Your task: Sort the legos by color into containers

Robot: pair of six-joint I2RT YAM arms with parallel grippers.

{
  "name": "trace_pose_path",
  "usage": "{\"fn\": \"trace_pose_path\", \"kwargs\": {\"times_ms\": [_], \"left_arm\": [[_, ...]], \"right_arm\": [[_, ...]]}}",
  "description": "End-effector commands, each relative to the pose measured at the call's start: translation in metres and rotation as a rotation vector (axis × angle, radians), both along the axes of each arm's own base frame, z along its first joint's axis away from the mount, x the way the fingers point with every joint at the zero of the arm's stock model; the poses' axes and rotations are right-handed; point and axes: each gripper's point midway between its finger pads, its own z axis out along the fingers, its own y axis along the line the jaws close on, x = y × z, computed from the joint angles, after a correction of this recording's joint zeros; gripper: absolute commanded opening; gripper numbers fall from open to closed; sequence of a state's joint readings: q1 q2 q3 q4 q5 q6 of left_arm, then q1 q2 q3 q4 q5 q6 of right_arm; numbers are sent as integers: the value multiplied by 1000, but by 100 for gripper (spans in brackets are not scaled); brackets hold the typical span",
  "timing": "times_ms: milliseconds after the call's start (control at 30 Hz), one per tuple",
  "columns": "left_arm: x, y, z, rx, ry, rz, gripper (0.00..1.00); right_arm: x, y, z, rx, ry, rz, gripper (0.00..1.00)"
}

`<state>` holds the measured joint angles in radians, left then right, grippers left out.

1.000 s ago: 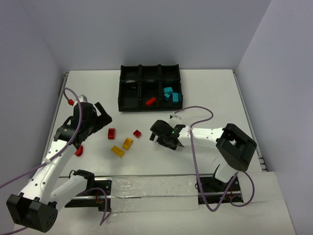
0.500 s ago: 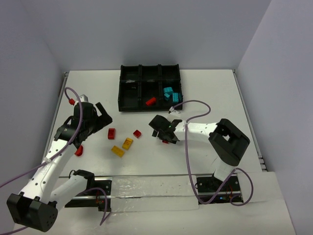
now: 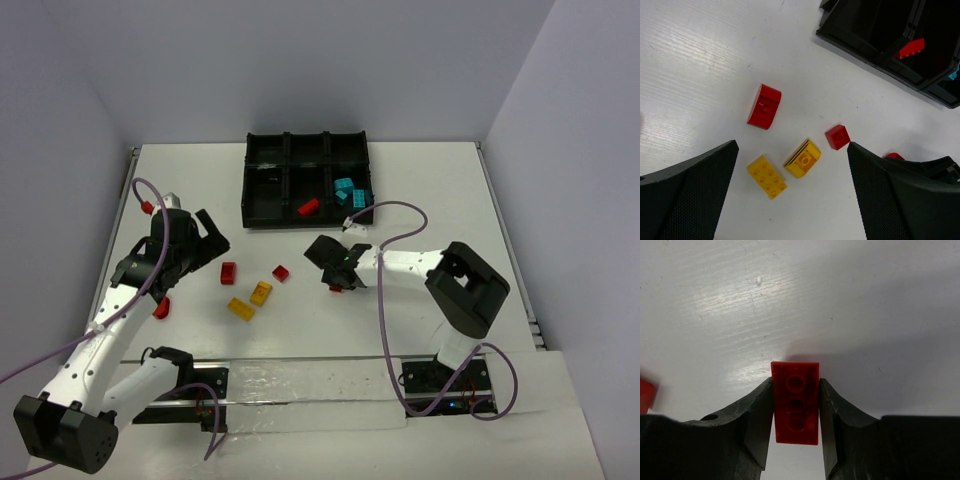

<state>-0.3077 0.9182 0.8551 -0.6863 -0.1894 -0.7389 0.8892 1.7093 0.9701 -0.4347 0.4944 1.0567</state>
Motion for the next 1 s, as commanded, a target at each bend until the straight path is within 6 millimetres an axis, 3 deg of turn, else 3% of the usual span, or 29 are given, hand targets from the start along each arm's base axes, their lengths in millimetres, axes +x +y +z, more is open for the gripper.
{"fn": "trace_pose_path", "kwargs": {"times_ms": [0,233,500,533,600,633,700,800,833,933,967], "left_arm": [[5,-1,7,-6,-30,-7,99],[1,2,-2,14,-8,-5,99],[-3,5,-6,51,42,-20,99],[-4,4,-6,46,45,-28,99],[-5,3,-5,42,48,-31,99],[-6,4,-3,41,46,-25,99],[-7,5,1,42,39,-22,99],[-9,4,6,42,38,-39,99],[-10,4,8,40,42,-34,99],[-14,4,12,21,44,-24,99],[-15,3,11,16,47,-23,99]], "right_arm": [[22,6,47,10,-113,30,33],[67,30,98,24,-210,107,34],[154,47,135,54,-271,94,35],[160,45,128,42,-257,89,35],[185,53,135,53,-274,84,36],[193,53,126,41,-261,79,37],[206,58,131,54,-276,73,37],[226,63,122,69,-270,57,40],[234,65,118,79,-265,51,43],[246,72,115,96,-267,48,80],[247,73,116,97,-265,51,87]]}}
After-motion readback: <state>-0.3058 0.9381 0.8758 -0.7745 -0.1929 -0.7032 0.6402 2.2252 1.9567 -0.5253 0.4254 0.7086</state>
